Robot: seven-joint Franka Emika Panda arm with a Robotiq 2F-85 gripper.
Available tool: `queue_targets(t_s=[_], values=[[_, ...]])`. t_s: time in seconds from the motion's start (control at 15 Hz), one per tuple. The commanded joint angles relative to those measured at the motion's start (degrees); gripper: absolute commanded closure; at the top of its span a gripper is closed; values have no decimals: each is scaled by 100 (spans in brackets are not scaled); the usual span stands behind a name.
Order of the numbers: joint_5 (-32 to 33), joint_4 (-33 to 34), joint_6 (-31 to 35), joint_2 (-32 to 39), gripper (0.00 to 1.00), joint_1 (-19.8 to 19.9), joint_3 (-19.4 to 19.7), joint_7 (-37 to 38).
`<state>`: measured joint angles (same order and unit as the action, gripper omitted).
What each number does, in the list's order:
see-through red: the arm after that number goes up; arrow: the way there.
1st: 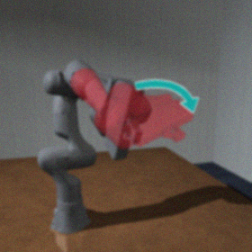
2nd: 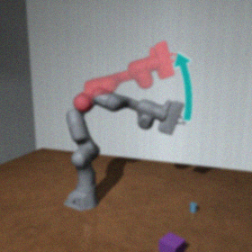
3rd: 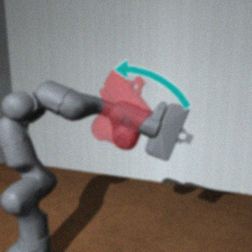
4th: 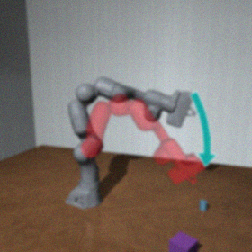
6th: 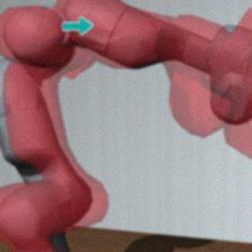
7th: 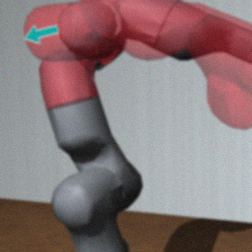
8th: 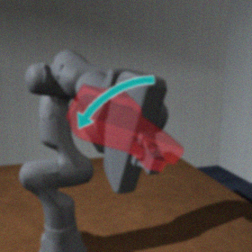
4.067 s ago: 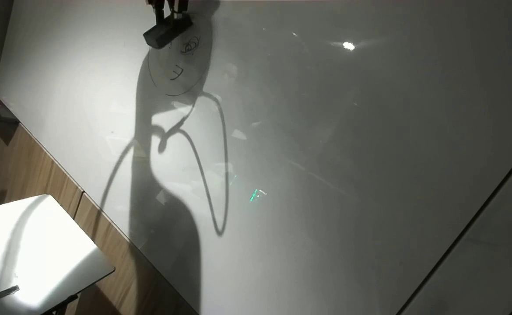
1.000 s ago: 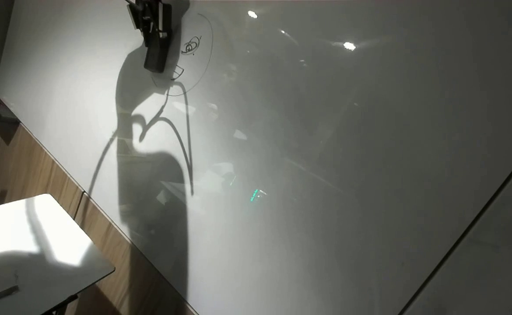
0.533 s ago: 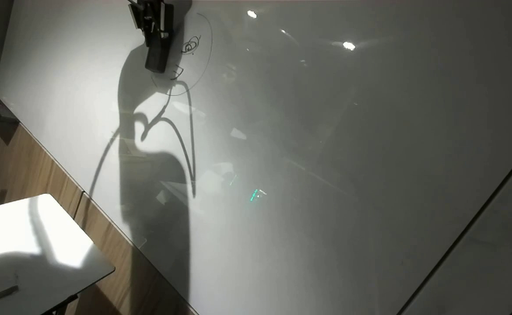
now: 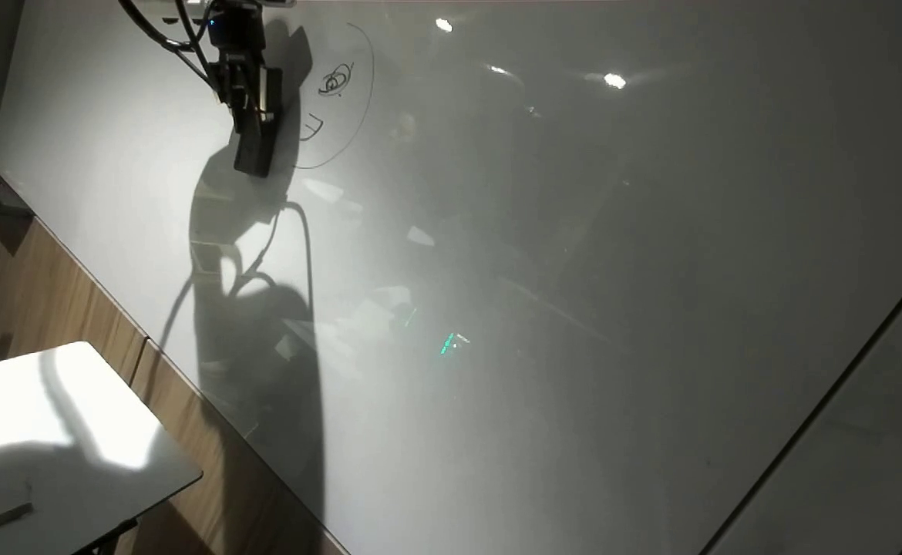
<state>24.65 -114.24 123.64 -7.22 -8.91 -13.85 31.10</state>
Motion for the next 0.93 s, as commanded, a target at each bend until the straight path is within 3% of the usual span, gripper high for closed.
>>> queue_targets(t_s=[0.0,0.87], values=[[416,17,551,337,71,199,141,5],[901,275,181,58,71,648,531,-342]])
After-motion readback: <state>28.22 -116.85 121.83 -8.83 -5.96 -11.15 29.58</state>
